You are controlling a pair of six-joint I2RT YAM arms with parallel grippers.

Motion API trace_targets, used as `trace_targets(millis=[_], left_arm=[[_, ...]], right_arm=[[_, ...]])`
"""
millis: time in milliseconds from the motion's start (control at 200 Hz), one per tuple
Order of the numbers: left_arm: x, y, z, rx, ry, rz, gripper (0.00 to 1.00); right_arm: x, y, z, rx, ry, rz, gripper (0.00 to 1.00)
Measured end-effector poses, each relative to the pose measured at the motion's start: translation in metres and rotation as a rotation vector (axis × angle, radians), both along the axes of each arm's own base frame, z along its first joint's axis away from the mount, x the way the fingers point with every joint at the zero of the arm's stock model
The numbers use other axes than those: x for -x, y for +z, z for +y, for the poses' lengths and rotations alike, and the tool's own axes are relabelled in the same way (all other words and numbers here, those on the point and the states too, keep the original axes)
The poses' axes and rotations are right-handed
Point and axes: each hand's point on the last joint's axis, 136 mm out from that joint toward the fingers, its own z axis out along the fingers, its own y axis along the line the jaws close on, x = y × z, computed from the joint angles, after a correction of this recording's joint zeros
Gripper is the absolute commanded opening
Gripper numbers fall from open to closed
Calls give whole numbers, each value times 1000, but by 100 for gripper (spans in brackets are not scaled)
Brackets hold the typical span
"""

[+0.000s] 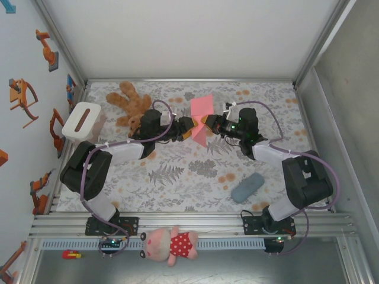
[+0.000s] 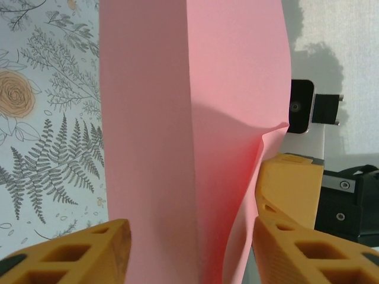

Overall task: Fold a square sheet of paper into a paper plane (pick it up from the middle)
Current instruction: Turn over the paper at the center of the table.

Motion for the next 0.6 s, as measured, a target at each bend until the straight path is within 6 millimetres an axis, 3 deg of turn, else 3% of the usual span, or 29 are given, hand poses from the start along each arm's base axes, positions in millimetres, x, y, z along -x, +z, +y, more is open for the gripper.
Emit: trace_targets(millis=[361, 601], left_arm=[[1, 5, 0, 2, -11, -25, 18], [-1, 7, 5, -9, -6, -37, 13]], right_arm=[[0, -1, 0, -5, 6, 6, 6], [-7, -18, -12, 8, -26, 48, 13]])
